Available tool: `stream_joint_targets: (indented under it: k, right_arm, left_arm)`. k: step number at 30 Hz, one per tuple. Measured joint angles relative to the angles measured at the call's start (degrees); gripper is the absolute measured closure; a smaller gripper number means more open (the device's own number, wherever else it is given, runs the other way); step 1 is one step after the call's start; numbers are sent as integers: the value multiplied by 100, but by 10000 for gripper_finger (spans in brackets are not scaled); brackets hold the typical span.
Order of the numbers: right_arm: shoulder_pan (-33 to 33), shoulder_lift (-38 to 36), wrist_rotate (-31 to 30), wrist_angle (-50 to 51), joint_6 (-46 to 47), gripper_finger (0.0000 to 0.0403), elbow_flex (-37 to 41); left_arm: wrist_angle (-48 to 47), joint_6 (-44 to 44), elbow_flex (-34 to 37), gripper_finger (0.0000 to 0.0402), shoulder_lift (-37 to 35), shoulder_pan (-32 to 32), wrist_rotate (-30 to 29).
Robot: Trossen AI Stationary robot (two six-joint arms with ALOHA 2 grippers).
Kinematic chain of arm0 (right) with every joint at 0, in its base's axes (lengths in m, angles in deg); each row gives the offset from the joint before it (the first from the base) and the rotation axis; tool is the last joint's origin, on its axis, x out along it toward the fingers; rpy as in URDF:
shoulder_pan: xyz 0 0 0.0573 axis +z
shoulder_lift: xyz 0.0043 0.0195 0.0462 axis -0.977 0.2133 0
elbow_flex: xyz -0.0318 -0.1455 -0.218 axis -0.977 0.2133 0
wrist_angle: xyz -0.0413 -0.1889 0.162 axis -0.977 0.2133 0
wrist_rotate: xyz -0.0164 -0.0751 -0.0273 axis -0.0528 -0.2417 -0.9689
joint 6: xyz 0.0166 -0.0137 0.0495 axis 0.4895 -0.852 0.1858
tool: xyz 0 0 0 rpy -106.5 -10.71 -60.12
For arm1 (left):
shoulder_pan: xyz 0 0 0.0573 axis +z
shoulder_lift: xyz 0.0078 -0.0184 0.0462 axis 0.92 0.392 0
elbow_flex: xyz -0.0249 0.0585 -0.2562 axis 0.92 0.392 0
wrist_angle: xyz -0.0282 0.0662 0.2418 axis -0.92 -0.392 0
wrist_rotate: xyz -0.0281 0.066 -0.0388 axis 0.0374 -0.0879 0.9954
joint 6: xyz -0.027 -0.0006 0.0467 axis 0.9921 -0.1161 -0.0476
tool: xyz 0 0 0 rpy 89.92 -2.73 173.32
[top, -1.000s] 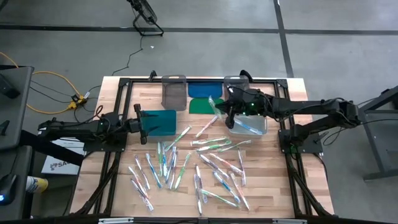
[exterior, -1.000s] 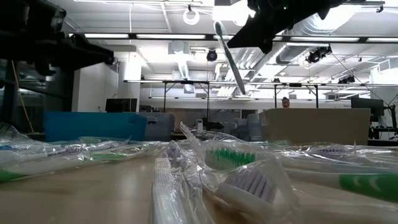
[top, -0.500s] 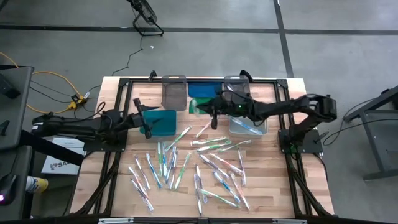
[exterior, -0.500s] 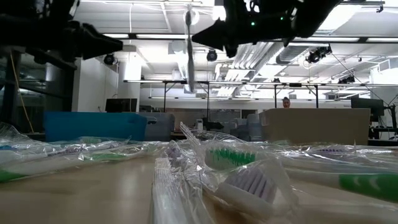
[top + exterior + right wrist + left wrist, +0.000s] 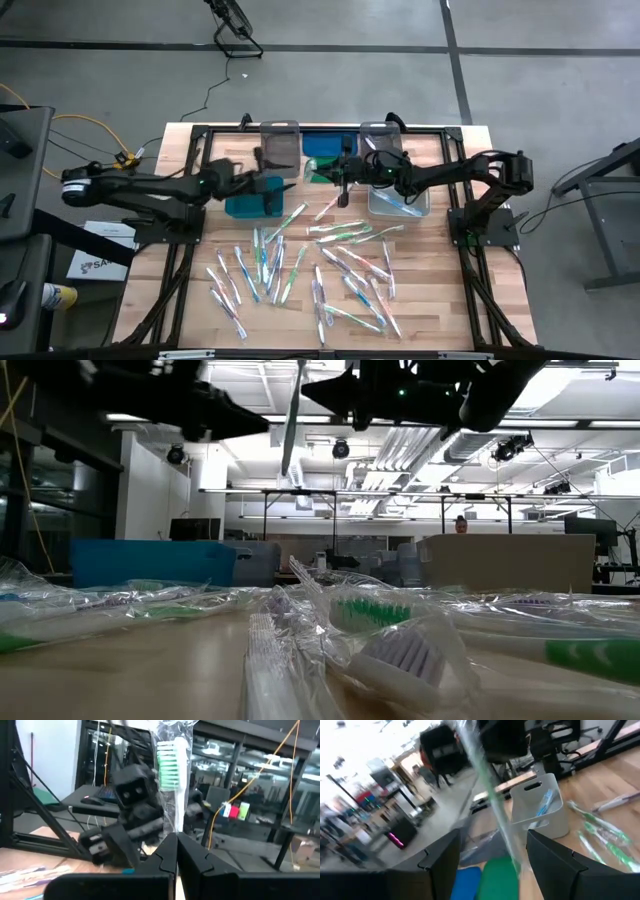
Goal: Pick & Place Toothbrushes
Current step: Put the green toothbrush into the left black bin
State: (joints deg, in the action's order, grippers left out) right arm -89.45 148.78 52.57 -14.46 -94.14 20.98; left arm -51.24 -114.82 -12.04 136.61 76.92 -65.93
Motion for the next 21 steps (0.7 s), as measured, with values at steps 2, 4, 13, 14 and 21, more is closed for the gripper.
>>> stream_joint_targets:
  k: [2,4,13,14,21]
  right_arm:
    - [-2,0,100,1,-50,400,0]
    - [-1,0,82,11,-101,400,0]
    - [0,0,-158,45,-233,400,0]
    - [-2,0,-189,54,-233,400,0]
    - [-1,0,-690,320,-233,400,-2]
  left_arm:
    - [5,235,-264,183,359,209,359]
    - [5,411,-500,183,648,372,823]
    - [52,873,-1049,183,1427,461,1626]
    - [51,925,-1055,184,1461,461,1625]
    - [-57,1014,-1056,267,1480,465,1555]
